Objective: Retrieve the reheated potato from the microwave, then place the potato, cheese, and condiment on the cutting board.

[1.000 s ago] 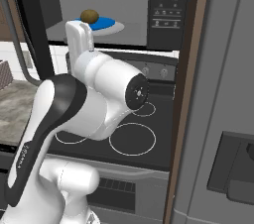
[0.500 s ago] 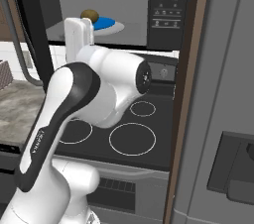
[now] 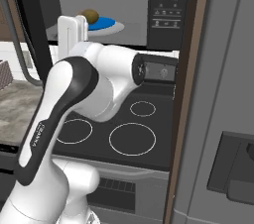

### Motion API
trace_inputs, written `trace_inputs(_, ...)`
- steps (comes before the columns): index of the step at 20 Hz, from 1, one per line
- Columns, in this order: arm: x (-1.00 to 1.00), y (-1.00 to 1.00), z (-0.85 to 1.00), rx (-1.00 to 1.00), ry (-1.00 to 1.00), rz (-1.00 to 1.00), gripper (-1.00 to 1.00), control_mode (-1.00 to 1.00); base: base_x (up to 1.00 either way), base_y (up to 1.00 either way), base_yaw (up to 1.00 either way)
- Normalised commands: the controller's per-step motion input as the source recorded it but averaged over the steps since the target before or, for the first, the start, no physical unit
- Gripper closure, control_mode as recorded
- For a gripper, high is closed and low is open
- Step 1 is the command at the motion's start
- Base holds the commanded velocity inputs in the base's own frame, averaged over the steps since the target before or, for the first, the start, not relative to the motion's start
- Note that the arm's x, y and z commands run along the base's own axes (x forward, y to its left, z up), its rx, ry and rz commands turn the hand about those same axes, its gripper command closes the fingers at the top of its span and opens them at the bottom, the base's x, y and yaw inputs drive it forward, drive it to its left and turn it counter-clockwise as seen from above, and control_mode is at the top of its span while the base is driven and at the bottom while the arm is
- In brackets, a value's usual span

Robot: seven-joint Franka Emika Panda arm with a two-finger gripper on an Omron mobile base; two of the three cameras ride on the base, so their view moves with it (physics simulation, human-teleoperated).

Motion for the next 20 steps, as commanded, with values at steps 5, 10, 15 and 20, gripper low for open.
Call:
trace_inputs(5, -0.32, 0.25, 0.00, 0.00, 0.00, 0.07, -1.00, -1.00, 0.00, 0.00, 0.00)
trace_inputs(10, -0.47, 0.23, 0.07, 0.00, 0.00, 0.08, -1.00, -1.00, 0.00, 0.00, 0.00)
trace_inputs(15, -0.39, 0.54, 0.00, -0.03, 0.00, 0.05, -1.00, -1.00, 0.00, 0.00, 0.00)
trace_inputs(20, -0.16, 0.78, 0.00, -0.11, 0.00, 0.00, -1.00, -1.00, 0.00, 0.00, 0.00)
